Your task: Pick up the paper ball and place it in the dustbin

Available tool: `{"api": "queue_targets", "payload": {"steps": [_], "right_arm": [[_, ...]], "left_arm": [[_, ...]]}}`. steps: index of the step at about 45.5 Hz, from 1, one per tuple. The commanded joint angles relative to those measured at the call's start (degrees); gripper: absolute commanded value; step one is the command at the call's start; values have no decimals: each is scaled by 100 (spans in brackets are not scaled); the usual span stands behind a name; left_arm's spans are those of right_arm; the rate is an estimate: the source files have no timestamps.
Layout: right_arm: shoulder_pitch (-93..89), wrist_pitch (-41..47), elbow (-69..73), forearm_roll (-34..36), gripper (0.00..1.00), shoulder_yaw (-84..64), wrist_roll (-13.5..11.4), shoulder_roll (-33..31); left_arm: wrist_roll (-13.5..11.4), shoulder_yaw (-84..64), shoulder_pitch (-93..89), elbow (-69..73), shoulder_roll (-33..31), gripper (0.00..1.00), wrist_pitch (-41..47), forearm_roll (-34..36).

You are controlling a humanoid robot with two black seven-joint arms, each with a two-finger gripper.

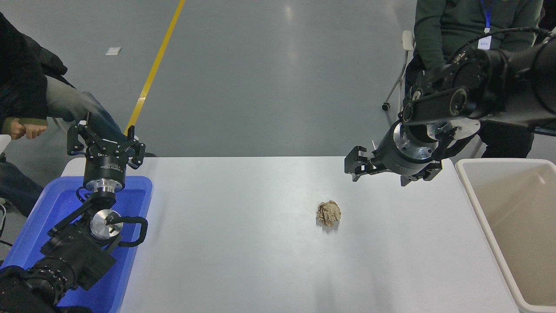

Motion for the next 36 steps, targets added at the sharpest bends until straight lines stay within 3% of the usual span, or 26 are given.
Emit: {"api": "queue_targets", "payload": {"steps": [1, 12, 20, 36], "right_arm": [[-973, -376, -1038, 31, 100, 292, -6, 2], [-1905, -684, -1716, -109, 100, 415, -6, 2], [-2494, -991, -1936, -636, 100, 696, 12, 2], [-3382, -1695, -2164, -1217, 100, 1751, 214, 2]], "left_arm": [[1, 0, 1, 0, 0, 99, 0, 0], [1, 0, 1, 0, 0, 99, 0, 0], [1, 0, 1, 0, 0, 99, 0, 0], [1, 0, 1, 0, 0, 99, 0, 0]]}}
